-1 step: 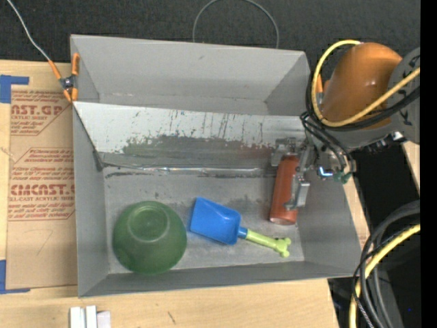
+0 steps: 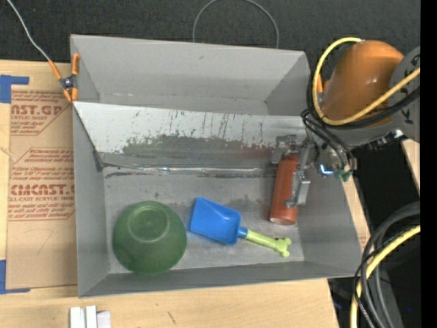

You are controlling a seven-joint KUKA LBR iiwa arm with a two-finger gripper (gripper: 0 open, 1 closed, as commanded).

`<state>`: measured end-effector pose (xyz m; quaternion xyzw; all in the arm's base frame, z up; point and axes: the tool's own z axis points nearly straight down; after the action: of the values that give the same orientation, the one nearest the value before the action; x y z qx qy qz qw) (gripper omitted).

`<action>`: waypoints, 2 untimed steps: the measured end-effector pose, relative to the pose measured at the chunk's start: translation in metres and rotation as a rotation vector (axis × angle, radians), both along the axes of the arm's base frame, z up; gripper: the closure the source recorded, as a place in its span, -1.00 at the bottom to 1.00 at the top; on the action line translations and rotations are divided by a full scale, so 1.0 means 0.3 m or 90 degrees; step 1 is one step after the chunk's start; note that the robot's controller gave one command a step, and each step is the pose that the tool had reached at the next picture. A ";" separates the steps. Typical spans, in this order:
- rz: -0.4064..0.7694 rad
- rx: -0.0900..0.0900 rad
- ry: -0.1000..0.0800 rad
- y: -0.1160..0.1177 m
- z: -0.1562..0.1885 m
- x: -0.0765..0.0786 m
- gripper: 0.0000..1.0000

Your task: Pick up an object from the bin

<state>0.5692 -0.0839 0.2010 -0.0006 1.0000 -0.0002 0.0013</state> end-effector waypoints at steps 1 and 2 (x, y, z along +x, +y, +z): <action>-0.085 0.001 0.002 -0.062 -0.234 -0.108 -1.00; -0.047 0.007 0.002 -0.137 -0.444 -0.026 -1.00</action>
Offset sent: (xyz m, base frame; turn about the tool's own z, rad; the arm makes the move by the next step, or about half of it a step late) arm -0.0082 -0.0484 -0.1310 0.0813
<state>0.5615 -0.1249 0.0677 0.0362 0.9993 0.0050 -0.0002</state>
